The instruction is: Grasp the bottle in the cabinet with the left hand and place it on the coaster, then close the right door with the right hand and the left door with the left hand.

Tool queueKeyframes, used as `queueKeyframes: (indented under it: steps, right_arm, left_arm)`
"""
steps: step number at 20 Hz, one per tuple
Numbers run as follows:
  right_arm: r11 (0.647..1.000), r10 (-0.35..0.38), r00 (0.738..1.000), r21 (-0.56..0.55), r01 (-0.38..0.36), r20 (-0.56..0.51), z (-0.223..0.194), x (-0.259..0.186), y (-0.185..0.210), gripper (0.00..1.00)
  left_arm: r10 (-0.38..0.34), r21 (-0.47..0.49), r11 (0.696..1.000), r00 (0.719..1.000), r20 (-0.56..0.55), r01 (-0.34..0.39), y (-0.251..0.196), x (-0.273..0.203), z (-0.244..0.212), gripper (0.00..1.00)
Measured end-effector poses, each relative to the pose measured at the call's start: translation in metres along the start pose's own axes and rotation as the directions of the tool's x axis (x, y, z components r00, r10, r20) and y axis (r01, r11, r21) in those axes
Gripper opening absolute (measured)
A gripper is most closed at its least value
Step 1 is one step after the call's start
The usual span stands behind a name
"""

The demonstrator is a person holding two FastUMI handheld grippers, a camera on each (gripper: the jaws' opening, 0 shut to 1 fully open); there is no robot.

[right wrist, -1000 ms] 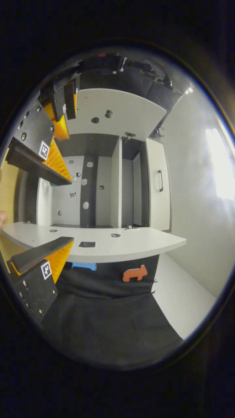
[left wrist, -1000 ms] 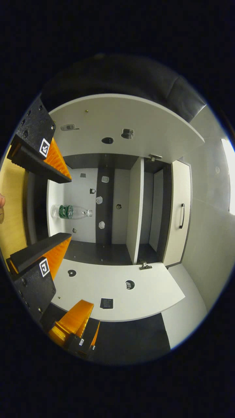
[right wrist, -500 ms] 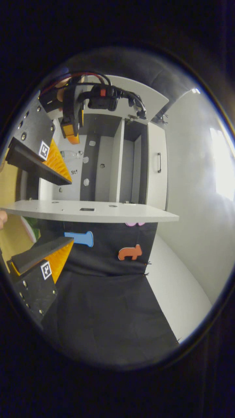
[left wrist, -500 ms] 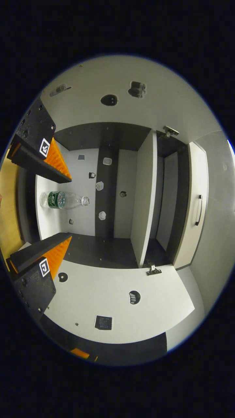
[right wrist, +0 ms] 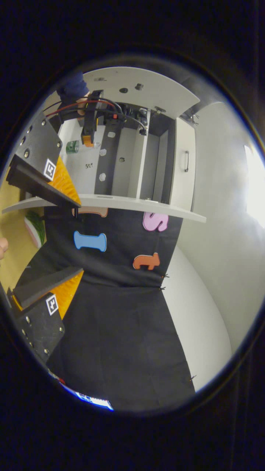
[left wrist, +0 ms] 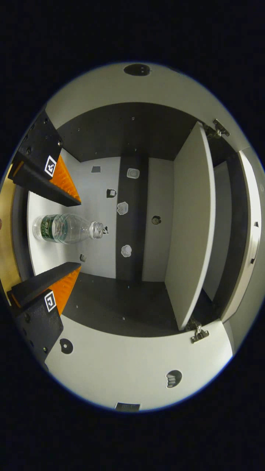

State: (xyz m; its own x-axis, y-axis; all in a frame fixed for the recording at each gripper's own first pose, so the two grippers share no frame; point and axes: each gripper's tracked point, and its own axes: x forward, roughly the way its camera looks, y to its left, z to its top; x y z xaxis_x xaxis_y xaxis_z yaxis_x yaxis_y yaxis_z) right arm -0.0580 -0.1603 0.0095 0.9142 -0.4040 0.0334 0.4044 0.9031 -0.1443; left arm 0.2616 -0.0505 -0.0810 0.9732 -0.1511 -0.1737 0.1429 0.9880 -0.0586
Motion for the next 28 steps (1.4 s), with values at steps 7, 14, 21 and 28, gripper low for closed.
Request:
queueKeyframes:
  steps: [7,14,21,28]
  right_arm:
    - [0.997,-0.071,0.997,-0.023,0.070,-0.024,-0.013,0.010,-0.022,0.93]
    - [0.996,-0.090,0.994,-0.014,0.090,-0.060,-0.030,0.012,-0.027,0.96]
    - [0.996,-0.088,0.994,0.015,0.089,-0.067,-0.030,0.010,-0.031,0.96]
    - [0.998,-0.028,0.998,0.055,0.031,-0.062,-0.026,0.005,-0.019,0.96]
  left_arm:
    - [0.014,-0.013,1.000,0.998,-0.059,-0.014,0.007,0.053,-0.022,0.96]
    - [0.016,0.005,1.000,0.996,-0.084,-0.016,0.011,0.073,-0.031,0.80]
    - [-0.044,-0.028,0.999,0.996,-0.084,0.042,0.005,0.060,-0.029,0.77]
    - [-0.124,-0.070,0.990,0.991,-0.058,0.120,0.001,-0.001,-0.015,0.77]
